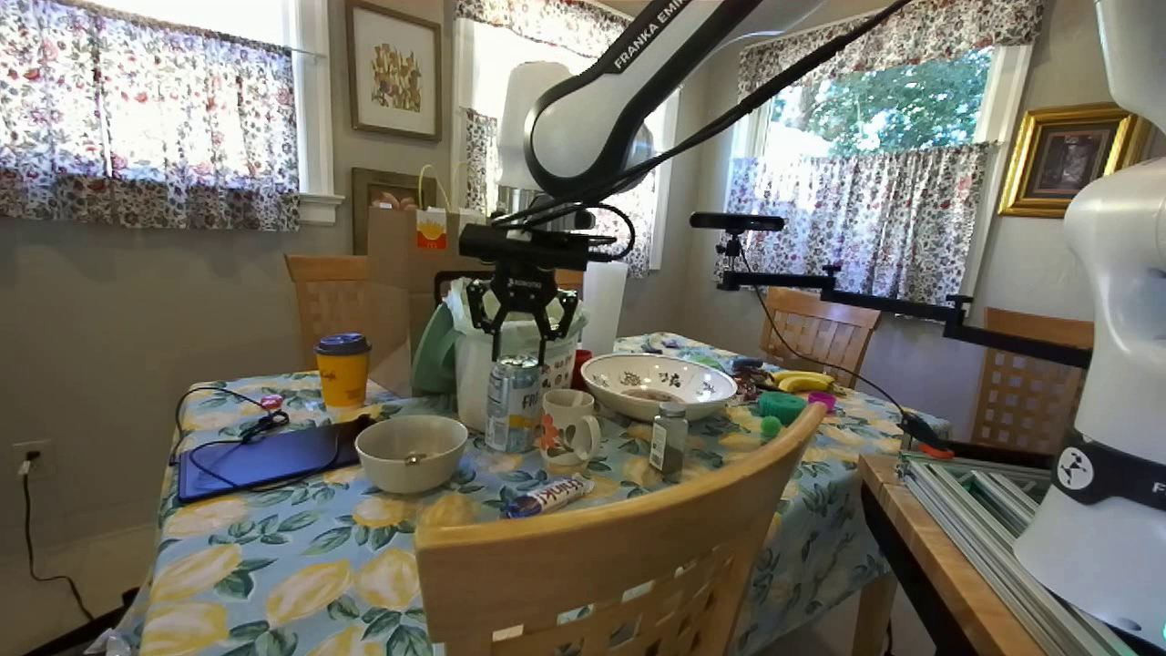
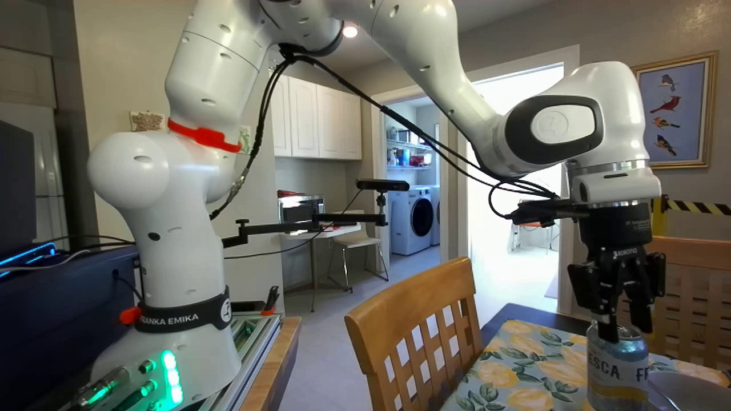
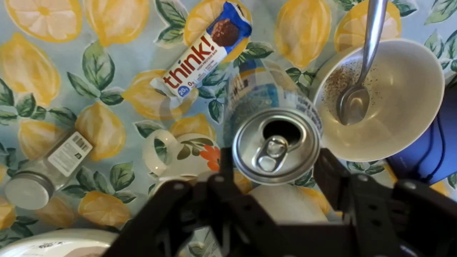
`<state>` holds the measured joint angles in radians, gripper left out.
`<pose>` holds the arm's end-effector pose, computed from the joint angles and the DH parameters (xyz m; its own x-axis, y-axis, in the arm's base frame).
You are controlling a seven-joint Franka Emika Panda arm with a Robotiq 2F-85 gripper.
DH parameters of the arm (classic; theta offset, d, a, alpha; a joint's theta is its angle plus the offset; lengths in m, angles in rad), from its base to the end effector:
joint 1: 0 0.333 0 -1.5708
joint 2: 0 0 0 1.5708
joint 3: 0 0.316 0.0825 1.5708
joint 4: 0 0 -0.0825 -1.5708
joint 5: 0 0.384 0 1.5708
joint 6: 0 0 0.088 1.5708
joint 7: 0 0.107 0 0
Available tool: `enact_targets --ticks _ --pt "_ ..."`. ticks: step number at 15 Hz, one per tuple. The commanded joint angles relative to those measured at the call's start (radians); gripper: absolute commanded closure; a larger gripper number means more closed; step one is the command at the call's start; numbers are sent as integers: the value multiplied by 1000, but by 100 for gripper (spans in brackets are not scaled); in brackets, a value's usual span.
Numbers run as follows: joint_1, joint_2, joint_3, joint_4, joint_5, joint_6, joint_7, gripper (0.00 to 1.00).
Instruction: Move the can to the right
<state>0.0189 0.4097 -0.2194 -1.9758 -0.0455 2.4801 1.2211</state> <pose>0.6120 -0.1182 0.2747 0.1985 -0.9694 0.1448 -0.9767 -0.2078 -0.0527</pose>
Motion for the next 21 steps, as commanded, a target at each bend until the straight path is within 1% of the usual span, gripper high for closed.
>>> enact_targets --ticks 1,10,18,19,20,21 --pt "-2 39 -12 2 12 54 67 66" --pt "-5 120 -12 29 66 101 76 66" --pt "3 176 -14 67 91 100 80 66" --pt "9 181 -19 71 84 103 84 63" --pt "8 184 -16 75 87 102 82 34" --pt "9 187 -16 80 87 100 80 16"
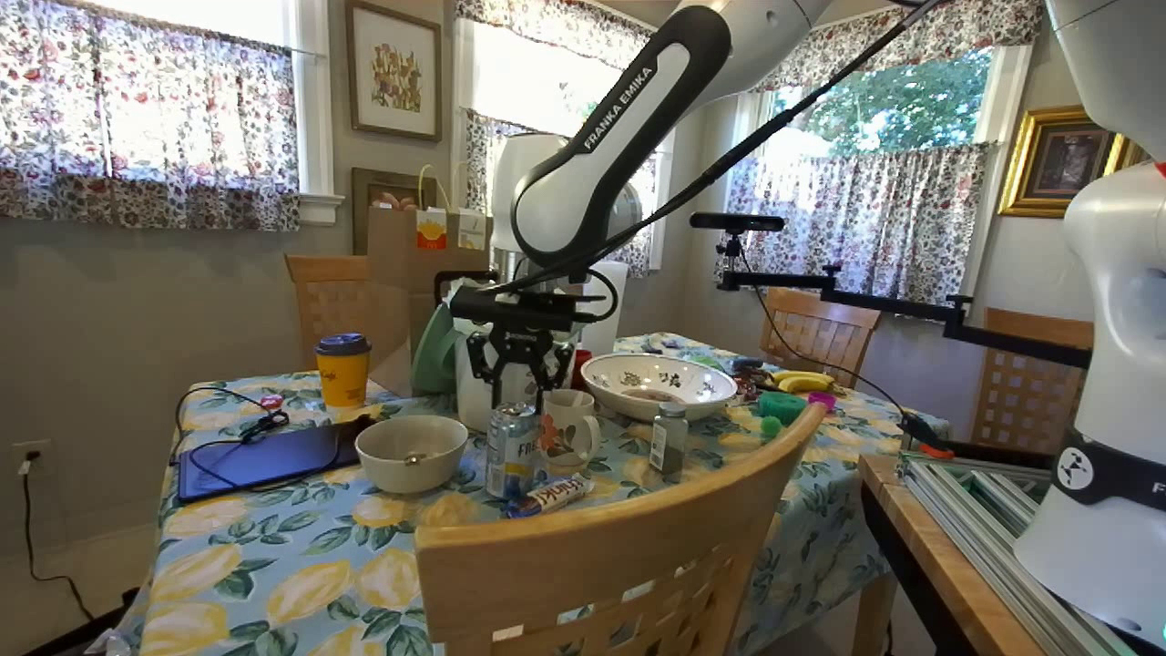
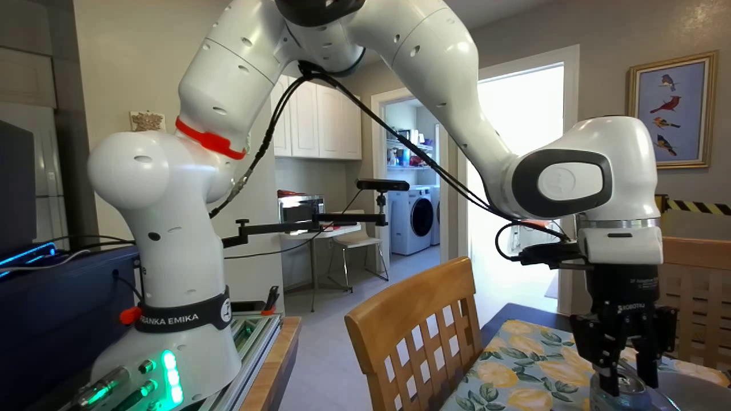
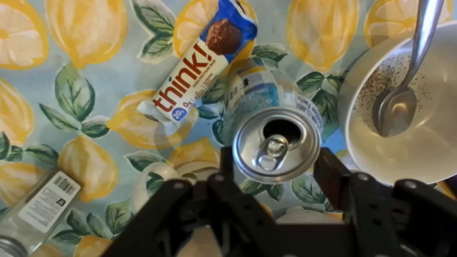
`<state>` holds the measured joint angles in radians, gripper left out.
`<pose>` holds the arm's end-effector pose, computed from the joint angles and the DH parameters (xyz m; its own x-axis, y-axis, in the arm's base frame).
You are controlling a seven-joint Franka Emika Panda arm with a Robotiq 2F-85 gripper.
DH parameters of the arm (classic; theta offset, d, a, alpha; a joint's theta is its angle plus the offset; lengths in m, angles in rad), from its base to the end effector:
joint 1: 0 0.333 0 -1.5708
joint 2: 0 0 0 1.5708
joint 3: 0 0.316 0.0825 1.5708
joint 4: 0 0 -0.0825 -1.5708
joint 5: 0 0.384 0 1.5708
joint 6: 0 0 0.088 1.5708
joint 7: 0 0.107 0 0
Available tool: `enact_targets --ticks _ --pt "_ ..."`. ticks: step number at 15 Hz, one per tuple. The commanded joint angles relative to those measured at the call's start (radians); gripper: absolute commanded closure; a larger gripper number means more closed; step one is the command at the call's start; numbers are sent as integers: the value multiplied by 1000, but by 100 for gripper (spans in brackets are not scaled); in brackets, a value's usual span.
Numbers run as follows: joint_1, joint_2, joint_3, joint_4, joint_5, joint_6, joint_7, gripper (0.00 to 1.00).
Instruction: Move the can to the right
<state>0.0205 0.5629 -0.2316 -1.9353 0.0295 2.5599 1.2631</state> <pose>0.6182 -0.1266 0.2058 0.1083 -0.9865 0.1227 -0.9926 -0.1140 -0.0408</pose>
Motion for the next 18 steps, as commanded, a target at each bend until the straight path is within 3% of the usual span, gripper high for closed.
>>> enact_targets --ticks 1,3,7,11,18 --pt "9 34 -4 42 12 19 38 9" --pt "9 23 0 43 15 17 30 0" --pt "18 -35 4 26 8 0 18 0" --pt "-4 -124 83 -11 61 -26 -68 0" --pt "-40 -239 265 -51 266 -63 -439 0"
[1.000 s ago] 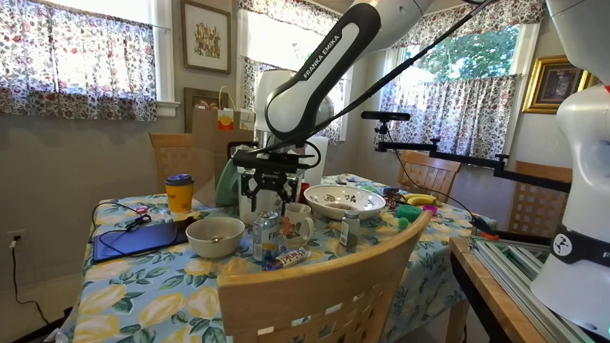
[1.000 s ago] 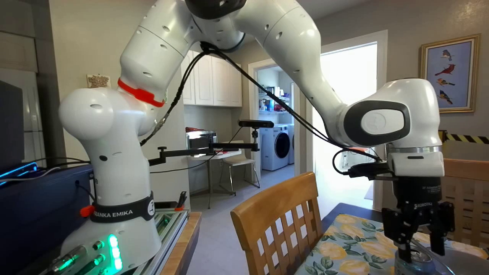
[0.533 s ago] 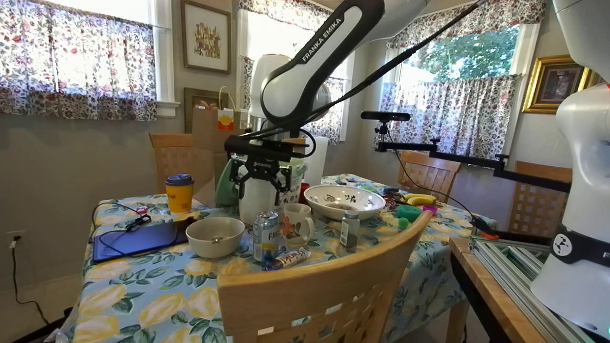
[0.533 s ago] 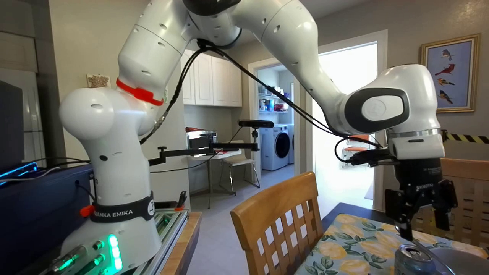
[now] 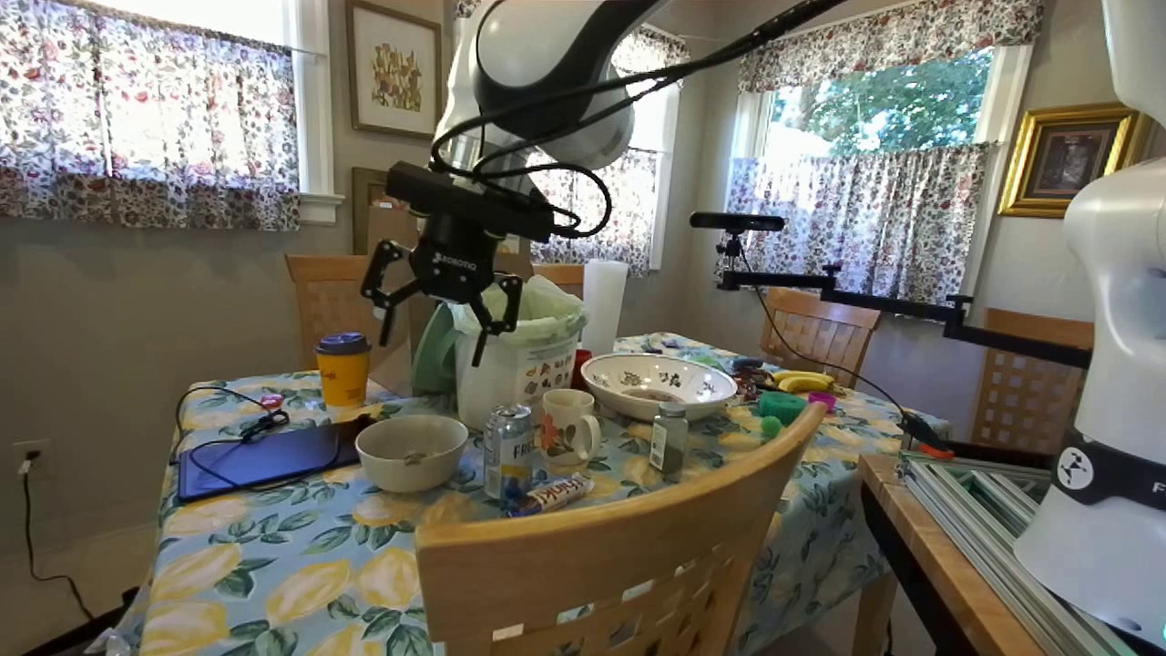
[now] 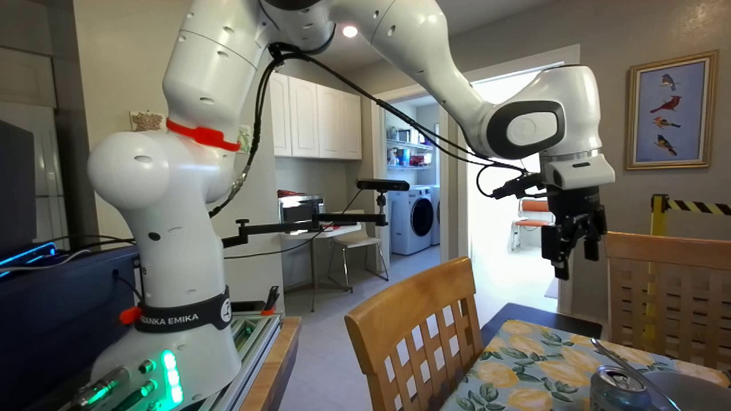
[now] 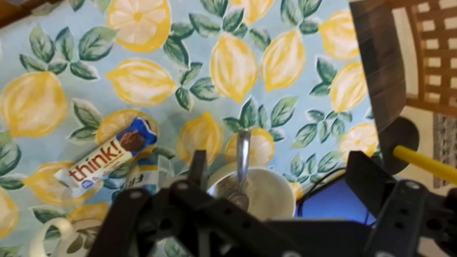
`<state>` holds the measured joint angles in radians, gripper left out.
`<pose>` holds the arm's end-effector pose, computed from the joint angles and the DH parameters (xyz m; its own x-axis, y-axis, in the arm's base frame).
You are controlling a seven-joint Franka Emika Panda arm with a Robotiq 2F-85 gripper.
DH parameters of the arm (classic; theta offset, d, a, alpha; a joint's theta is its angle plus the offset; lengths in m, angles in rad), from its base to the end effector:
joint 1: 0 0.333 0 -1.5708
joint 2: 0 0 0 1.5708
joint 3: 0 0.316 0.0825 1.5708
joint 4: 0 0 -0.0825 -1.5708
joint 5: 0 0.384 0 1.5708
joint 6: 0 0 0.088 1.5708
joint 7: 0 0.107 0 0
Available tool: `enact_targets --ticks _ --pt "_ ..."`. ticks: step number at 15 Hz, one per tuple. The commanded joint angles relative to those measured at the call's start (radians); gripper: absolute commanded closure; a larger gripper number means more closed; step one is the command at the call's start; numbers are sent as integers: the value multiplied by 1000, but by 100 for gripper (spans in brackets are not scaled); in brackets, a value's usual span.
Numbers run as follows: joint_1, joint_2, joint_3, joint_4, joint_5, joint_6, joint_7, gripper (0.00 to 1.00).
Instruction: Move the can to the right
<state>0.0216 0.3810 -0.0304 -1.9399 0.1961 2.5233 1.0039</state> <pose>0.6388 -0.0064 0.3071 0.4022 -0.9155 -0.0081 -0.8913 -0.3895 -0.2322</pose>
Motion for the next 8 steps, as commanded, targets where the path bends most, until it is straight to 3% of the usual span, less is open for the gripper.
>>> enact_targets --ticks 1,3,4,8 --pt "-46 -65 76 -45 132 -51 -241 0" --pt "-45 -70 73 -46 155 -109 -332 0" --pt "1 -39 38 -12 121 -77 -221 0" --pt "-9 -44 39 -13 136 -108 -288 0"
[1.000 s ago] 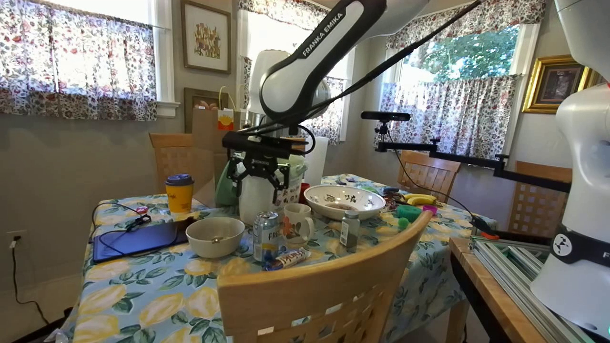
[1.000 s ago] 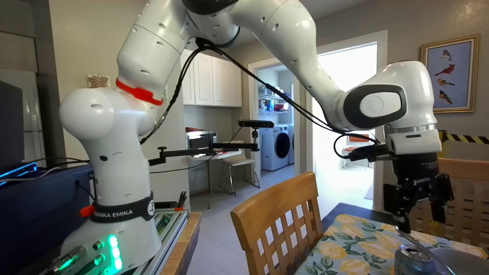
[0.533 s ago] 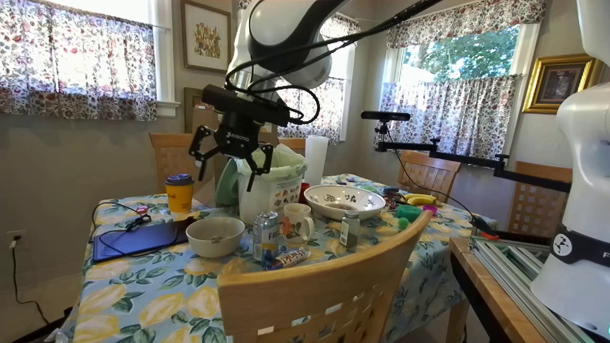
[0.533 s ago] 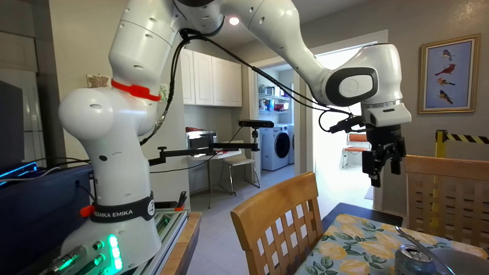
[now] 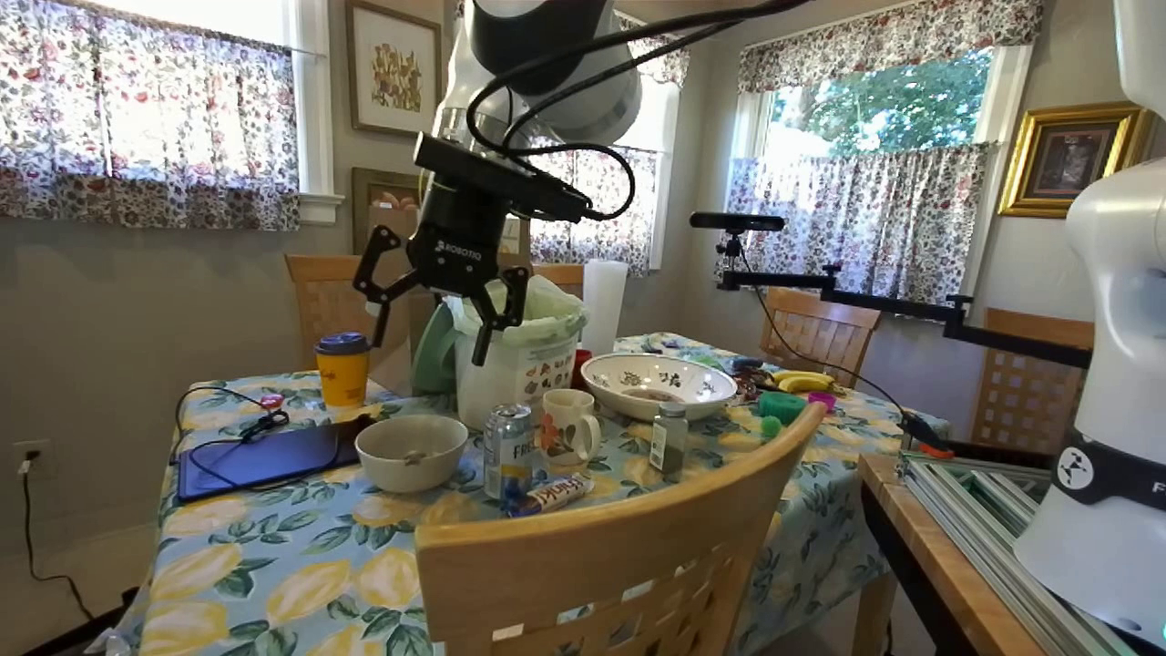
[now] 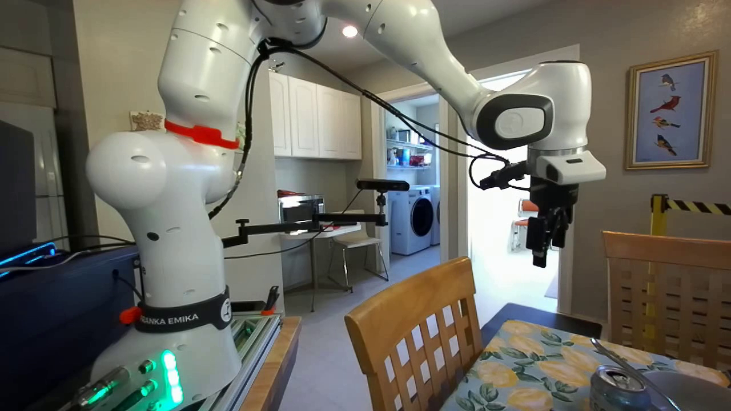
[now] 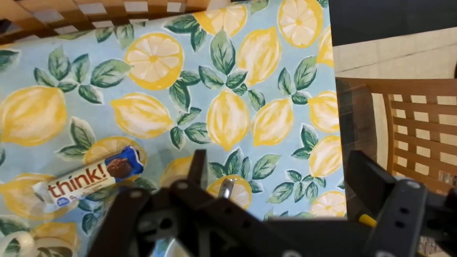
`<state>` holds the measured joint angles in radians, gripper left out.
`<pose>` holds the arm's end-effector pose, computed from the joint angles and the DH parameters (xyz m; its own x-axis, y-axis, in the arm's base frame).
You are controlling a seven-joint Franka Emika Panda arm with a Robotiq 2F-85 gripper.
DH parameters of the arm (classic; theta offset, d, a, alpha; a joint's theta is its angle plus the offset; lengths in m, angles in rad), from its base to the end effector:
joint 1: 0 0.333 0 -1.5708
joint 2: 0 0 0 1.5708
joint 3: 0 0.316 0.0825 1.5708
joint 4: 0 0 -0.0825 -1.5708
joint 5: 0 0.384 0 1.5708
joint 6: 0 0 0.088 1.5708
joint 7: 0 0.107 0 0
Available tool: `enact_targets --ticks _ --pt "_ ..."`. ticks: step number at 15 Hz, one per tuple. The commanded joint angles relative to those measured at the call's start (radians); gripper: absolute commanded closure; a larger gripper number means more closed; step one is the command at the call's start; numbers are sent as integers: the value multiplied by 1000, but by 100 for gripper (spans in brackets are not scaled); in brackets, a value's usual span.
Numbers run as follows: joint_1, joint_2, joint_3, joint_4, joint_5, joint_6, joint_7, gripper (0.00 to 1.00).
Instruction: Move the can to the right
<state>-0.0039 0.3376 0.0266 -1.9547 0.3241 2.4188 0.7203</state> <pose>0.6261 0.0149 0.3174 0.6044 -0.7914 -0.0919 -0.7835 -0.5695 -0.2486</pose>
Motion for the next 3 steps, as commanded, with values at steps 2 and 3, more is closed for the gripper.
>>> enact_targets --ticks 2,3 --pt "16 0 -17 1 8 -4 -8 0" --pt "16 0 -16 1 8 -4 -9 0"
